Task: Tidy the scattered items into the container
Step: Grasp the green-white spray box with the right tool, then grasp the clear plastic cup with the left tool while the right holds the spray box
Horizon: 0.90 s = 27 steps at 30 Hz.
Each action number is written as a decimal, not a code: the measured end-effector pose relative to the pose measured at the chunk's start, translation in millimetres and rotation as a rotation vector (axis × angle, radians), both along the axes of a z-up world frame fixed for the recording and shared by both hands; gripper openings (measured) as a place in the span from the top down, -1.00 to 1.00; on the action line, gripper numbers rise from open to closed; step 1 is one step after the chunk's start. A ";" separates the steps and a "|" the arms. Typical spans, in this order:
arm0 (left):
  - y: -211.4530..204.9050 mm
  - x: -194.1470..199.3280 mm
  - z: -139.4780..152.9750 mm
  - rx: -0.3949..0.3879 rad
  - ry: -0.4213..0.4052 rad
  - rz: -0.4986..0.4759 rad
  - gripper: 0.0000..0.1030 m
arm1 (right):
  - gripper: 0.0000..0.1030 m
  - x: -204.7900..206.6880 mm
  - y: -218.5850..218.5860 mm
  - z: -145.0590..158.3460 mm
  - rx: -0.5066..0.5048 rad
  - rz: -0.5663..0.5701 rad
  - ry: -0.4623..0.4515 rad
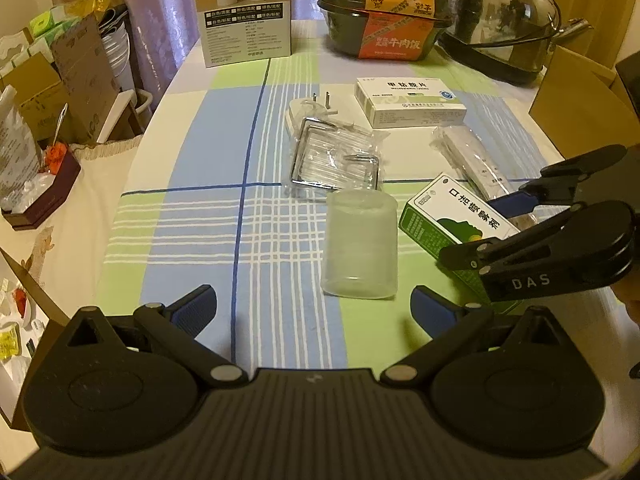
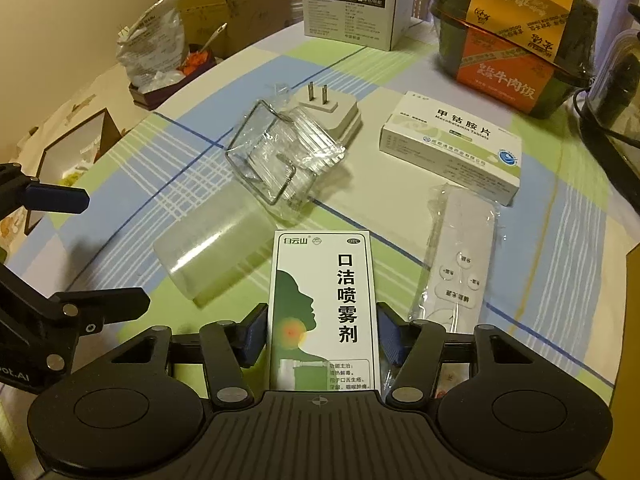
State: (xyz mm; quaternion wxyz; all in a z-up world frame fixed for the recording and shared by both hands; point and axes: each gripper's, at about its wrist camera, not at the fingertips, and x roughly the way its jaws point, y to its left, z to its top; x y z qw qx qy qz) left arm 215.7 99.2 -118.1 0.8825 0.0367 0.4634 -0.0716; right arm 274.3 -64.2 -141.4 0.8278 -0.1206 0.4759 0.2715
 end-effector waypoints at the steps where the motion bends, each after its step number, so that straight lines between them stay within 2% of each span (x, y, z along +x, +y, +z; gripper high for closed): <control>1: -0.5 0.4 -0.1 0.001 -0.001 -0.006 -0.97 | -0.13 -0.2 -0.3 -0.4 -0.001 0.001 -0.001; 6: -6.1 5.7 -0.6 -0.006 -0.010 -0.035 -0.92 | -0.12 -9.2 -10.2 2.8 0.005 -0.034 0.006; 11: -17.6 18.6 -4.7 -0.013 -0.016 -0.071 -0.79 | -0.12 -41.7 -36.1 11.9 0.032 -0.095 0.017; 13: -22.7 25.3 -7.8 -0.013 -0.013 -0.081 -0.70 | -0.12 -57.2 -46.4 15.2 0.042 -0.121 0.024; 15: -26.6 32.5 -11.6 -0.013 -0.004 -0.087 -0.53 | -0.12 -70.2 -57.4 16.4 0.053 -0.152 0.035; 19: -32.5 43.5 -17.7 -0.002 0.006 -0.092 -0.45 | -0.12 -89.7 -76.2 17.1 0.049 -0.205 0.052; 22: -36.8 49.3 -22.0 0.012 0.021 -0.107 -0.30 | -0.12 -100.1 -86.8 15.9 0.040 -0.226 0.067; 24: -39.0 51.6 -25.4 0.025 0.036 -0.115 0.06 | -0.12 -105.2 -91.7 13.1 0.025 -0.237 0.075; 27: -40.7 49.1 -26.0 0.027 0.048 -0.119 0.10 | -0.12 -109.6 -98.3 9.3 0.018 -0.249 0.079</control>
